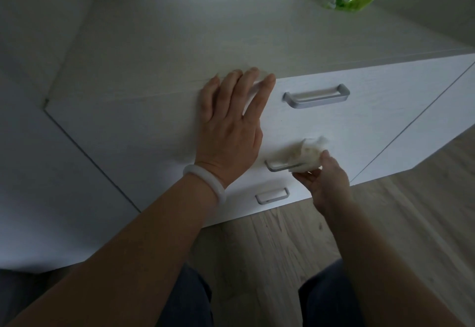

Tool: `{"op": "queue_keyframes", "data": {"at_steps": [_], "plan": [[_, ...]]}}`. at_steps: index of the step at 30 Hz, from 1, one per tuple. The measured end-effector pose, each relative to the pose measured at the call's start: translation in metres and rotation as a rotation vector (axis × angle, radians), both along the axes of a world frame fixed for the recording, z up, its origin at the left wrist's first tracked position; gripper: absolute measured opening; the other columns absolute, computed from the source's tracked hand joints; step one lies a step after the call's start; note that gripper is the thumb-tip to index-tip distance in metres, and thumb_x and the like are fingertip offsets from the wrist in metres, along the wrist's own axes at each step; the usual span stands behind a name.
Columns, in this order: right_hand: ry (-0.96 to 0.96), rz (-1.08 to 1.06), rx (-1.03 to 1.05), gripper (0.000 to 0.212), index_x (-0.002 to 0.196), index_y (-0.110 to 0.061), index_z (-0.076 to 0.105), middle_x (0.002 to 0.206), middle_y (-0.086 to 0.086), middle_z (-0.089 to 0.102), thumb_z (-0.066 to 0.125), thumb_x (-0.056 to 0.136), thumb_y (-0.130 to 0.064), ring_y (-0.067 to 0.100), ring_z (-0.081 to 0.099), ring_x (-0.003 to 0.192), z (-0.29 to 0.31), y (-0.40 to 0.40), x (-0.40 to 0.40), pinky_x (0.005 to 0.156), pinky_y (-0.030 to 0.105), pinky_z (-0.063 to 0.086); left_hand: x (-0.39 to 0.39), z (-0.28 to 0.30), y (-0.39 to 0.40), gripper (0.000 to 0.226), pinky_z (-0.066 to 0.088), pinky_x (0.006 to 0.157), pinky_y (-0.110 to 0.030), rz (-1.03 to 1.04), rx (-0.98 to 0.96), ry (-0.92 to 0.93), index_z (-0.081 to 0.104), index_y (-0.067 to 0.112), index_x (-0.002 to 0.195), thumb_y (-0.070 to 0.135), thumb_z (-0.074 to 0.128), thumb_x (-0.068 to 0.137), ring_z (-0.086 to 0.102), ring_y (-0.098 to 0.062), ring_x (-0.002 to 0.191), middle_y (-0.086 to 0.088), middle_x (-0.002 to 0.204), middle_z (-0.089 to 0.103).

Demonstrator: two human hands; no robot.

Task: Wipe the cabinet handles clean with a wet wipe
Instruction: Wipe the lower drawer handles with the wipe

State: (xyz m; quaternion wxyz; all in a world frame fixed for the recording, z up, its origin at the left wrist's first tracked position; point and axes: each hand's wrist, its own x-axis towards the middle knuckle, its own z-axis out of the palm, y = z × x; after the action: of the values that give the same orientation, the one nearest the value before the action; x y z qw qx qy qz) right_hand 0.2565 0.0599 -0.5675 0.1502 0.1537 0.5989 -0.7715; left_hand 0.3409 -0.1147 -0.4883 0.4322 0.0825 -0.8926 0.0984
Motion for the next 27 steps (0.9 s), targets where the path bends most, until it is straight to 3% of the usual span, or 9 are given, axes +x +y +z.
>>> {"op": "queue_keyframes", "data": {"at_steps": [2, 4, 7, 11, 14, 16, 18, 23, 27], "plan": [[0.231, 0.077, 0.419, 0.024, 0.092, -0.01, 0.063, 0.103, 0.02, 0.065, 0.047, 0.098, -0.027, 0.028, 0.063, 0.089, -0.008, -0.005, -0.001, 0.076, 0.039, 0.055, 0.0, 0.0, -0.001, 0.068, 0.014, 0.116, -0.046, 0.005, 0.003, 0.007, 0.044, 0.02, 0.146, 0.016, 0.058, 0.08, 0.037, -0.027, 0.132, -0.006, 0.145, 0.048], [0.461, 0.102, 0.782, 0.022, 0.101, -0.008, 0.068, 0.109, 0.015, 0.063, 0.051, 0.096, -0.02, 0.02, 0.054, 0.086, -0.016, -0.009, 0.0, 0.067, 0.025, 0.04, 0.0, 0.0, -0.001, 0.069, 0.013, 0.116, -0.046, 0.008, -0.006, 0.004, 0.043, 0.02, 0.146, 0.016, 0.059, 0.079, 0.036, -0.027, 0.132, -0.006, 0.145, 0.048], [0.794, 0.0, 1.025, 0.028, 0.115, -0.007, 0.066, 0.106, 0.01, 0.061, 0.056, 0.09, -0.003, 0.028, 0.048, 0.097, -0.029, -0.012, 0.002, 0.076, 0.018, 0.028, 0.001, 0.0, -0.001, 0.07, 0.011, 0.117, -0.044, 0.005, -0.016, -0.009, 0.042, 0.021, 0.147, 0.015, 0.058, 0.079, 0.037, -0.028, 0.133, -0.006, 0.146, 0.047], [0.875, 0.051, 1.004, 0.02, 0.103, -0.002, 0.07, 0.105, 0.014, 0.056, 0.054, 0.093, -0.002, 0.029, 0.046, 0.097, -0.044, -0.027, 0.016, 0.08, 0.039, 0.047, 0.0, -0.001, -0.002, 0.071, 0.011, 0.117, -0.044, 0.013, -0.02, -0.01, 0.041, 0.021, 0.147, 0.015, 0.058, 0.078, 0.038, -0.028, 0.134, -0.006, 0.147, 0.046], [0.897, 0.178, 0.942, 0.022, 0.104, -0.003, 0.072, 0.11, 0.008, 0.052, 0.056, 0.097, -0.016, 0.017, 0.046, 0.1, -0.04, -0.03, 0.028, 0.085, 0.023, 0.041, -0.001, -0.002, -0.002, 0.072, 0.011, 0.117, -0.045, 0.012, -0.021, -0.004, 0.041, 0.021, 0.147, 0.015, 0.058, 0.078, 0.036, -0.027, 0.133, -0.006, 0.146, 0.047], [0.819, 0.229, 0.799, 0.023, 0.109, -0.004, 0.071, 0.107, -0.002, 0.053, 0.059, 0.096, -0.019, -0.001, 0.052, 0.092, -0.033, -0.024, 0.025, 0.078, 0.005, 0.039, -0.001, -0.002, -0.002, 0.071, 0.012, 0.117, -0.046, 0.014, -0.027, 0.001, 0.041, 0.021, 0.147, 0.015, 0.058, 0.078, 0.037, -0.027, 0.133, -0.006, 0.146, 0.047], [0.716, 0.213, 0.715, 0.024, 0.111, -0.008, 0.072, 0.105, -0.007, 0.057, 0.064, 0.092, -0.021, -0.008, 0.056, 0.09, -0.029, -0.017, 0.019, 0.074, -0.001, 0.038, -0.001, -0.002, -0.003, 0.072, 0.013, 0.116, -0.046, 0.012, -0.03, 0.004, 0.042, 0.021, 0.147, 0.016, 0.059, 0.077, 0.037, -0.027, 0.133, -0.006, 0.146, 0.047], [0.735, 0.277, 0.698, 0.024, 0.11, -0.01, 0.072, 0.099, -0.006, 0.063, 0.068, 0.089, -0.023, -0.014, 0.056, 0.083, -0.029, -0.036, 0.033, 0.072, -0.001, 0.04, -0.002, -0.002, -0.002, 0.072, 0.011, 0.117, -0.046, 0.008, -0.027, 0.001, 0.042, 0.021, 0.147, 0.016, 0.059, 0.077, 0.037, -0.028, 0.132, -0.007, 0.146, 0.048], [0.658, 0.258, 0.625, 0.014, 0.096, -0.016, 0.077, 0.095, -0.005, 0.072, 0.074, 0.082, -0.014, 0.001, 0.064, 0.086, -0.026, -0.02, 0.016, 0.076, 0.005, 0.044, -0.001, -0.002, -0.004, 0.071, 0.013, 0.116, -0.046, 0.009, -0.034, 0.001, 0.042, 0.021, 0.147, 0.016, 0.058, 0.078, 0.037, -0.027, 0.132, -0.006, 0.146, 0.048]]}}
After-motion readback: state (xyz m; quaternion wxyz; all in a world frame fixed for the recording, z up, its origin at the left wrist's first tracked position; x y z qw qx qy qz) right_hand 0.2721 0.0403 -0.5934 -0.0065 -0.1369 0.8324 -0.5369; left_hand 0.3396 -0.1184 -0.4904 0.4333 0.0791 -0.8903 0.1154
